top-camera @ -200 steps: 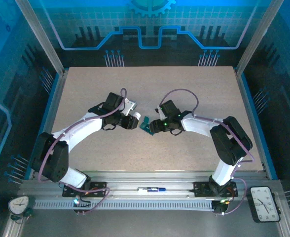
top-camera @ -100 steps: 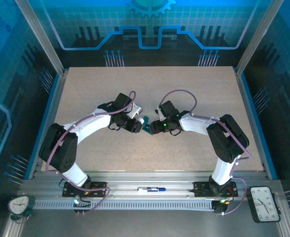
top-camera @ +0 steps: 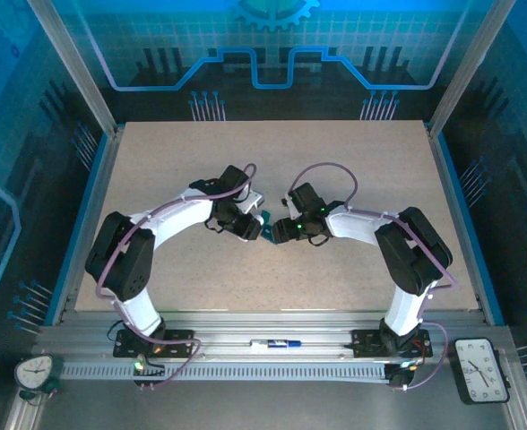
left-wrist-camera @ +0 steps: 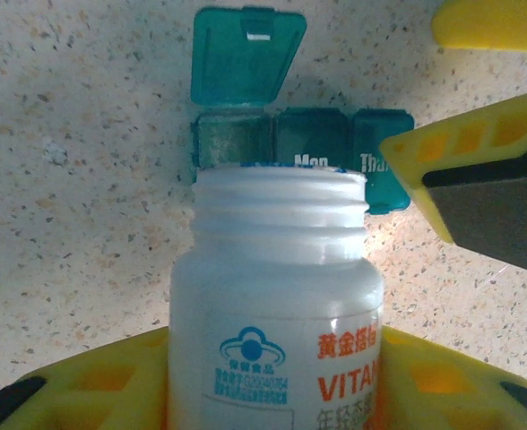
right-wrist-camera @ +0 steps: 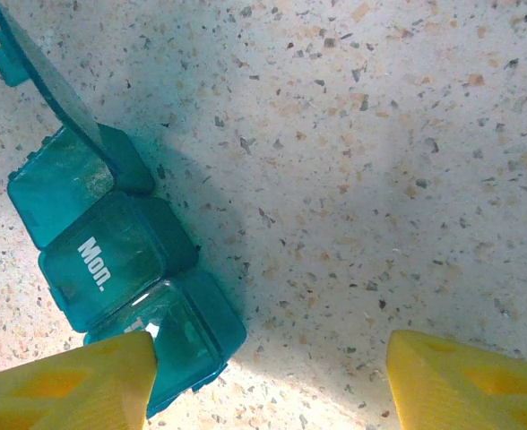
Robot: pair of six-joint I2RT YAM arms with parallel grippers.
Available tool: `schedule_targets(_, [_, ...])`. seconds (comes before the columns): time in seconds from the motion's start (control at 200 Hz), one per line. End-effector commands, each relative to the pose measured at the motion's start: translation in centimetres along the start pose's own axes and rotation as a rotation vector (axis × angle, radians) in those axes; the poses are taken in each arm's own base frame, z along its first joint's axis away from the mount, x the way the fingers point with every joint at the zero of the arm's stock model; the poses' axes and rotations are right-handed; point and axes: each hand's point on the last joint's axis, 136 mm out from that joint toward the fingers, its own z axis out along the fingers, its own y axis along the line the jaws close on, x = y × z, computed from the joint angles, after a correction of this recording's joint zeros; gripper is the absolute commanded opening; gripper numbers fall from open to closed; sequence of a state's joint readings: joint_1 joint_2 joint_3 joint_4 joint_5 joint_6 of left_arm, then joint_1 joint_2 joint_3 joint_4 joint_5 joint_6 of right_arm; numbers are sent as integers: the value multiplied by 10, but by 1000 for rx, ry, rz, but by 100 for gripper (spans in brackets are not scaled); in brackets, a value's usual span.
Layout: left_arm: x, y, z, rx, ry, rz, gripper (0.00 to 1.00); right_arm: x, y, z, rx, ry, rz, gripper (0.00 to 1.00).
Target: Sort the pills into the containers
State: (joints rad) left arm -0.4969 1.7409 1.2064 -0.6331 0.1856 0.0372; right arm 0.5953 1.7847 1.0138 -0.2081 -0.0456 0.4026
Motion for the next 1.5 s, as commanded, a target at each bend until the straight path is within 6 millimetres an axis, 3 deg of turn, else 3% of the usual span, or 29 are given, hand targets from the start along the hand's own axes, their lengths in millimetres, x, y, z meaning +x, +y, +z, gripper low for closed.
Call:
schedule_targets(0.0, [5,0,0,-21,54,22,4,4,0,6,-3,20,1,70])
schedule_targets(0.59, [8,10,11,-136,202,9,3,8,-1,6,-7,27,12,70])
schedule_targets(1.496, [6,9,13,-201,333,66,4,9,-1,7,-12,24,19,70])
